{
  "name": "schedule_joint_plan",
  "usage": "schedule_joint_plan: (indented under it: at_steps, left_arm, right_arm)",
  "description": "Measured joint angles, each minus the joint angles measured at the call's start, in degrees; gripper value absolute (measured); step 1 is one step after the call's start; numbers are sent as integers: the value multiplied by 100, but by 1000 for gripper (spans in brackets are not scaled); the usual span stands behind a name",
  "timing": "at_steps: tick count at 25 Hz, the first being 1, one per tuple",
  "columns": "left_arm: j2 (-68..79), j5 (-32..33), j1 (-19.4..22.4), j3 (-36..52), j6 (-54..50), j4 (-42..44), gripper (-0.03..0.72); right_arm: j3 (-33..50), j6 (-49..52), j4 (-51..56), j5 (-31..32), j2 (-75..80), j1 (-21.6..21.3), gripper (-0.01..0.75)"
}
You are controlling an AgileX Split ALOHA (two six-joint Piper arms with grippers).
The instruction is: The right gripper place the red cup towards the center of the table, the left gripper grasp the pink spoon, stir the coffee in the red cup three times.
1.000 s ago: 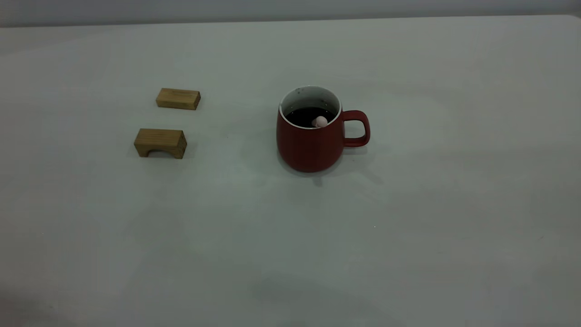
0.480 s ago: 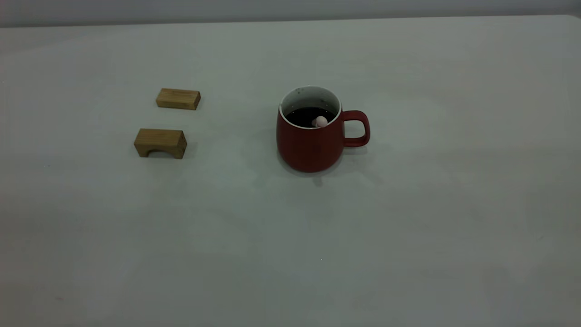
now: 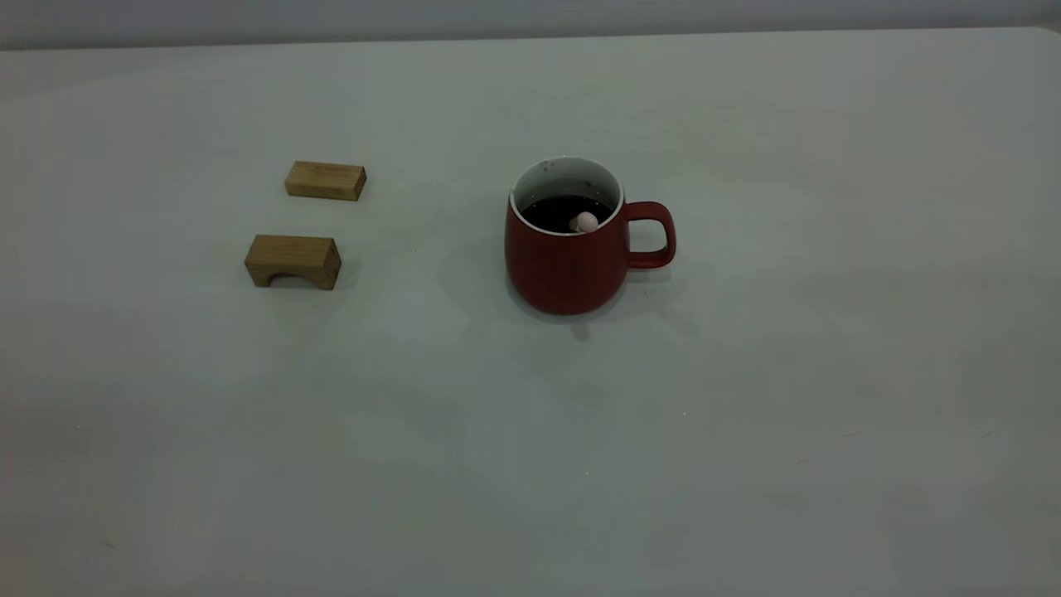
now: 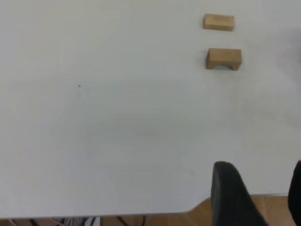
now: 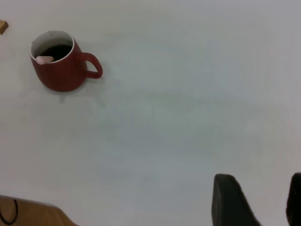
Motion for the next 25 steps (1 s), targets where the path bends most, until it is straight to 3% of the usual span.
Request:
schedule_joint_plan:
  at_steps: [25]
  left_arm:
    - [0,15,127,0,206,-145,379]
  right_arm:
    - [0,0,0,0,0,0,330]
